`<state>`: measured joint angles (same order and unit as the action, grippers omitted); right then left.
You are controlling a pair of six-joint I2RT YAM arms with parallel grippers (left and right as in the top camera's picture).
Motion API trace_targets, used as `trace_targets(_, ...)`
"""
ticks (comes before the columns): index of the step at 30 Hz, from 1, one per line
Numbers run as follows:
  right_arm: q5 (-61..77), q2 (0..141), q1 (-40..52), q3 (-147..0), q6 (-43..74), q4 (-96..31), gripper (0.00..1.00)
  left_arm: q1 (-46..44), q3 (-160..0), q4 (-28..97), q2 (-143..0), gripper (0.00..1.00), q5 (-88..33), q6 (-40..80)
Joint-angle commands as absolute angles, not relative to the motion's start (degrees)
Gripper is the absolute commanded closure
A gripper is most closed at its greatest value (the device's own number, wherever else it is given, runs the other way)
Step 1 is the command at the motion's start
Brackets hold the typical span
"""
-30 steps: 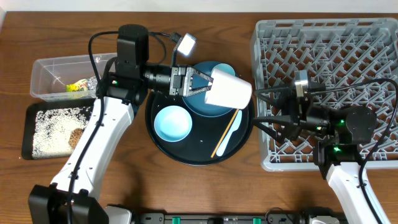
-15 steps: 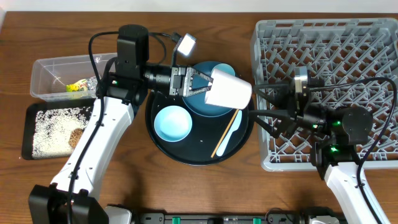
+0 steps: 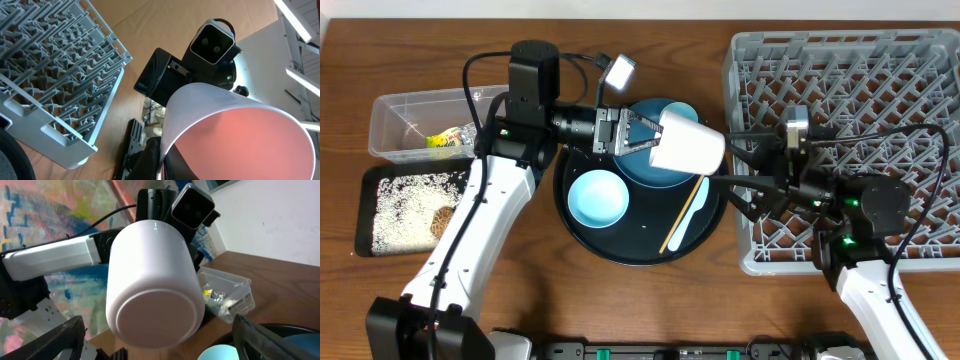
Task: Sort waste into correct bins and load items into the dishwasher rack
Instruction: 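Move the right gripper to the pink cup and grasp it, then release the cup from the left gripper and pull the right gripper away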
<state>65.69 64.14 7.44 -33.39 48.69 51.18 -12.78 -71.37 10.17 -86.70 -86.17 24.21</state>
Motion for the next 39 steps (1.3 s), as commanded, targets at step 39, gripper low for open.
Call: trace_targets(39, 60.34, 68.64, 13.47, -33.98, 48.14, 60.71, 0.33, -12.60, -71.35, 10.20, -86.48, 0.94, -86.32, 24.08)
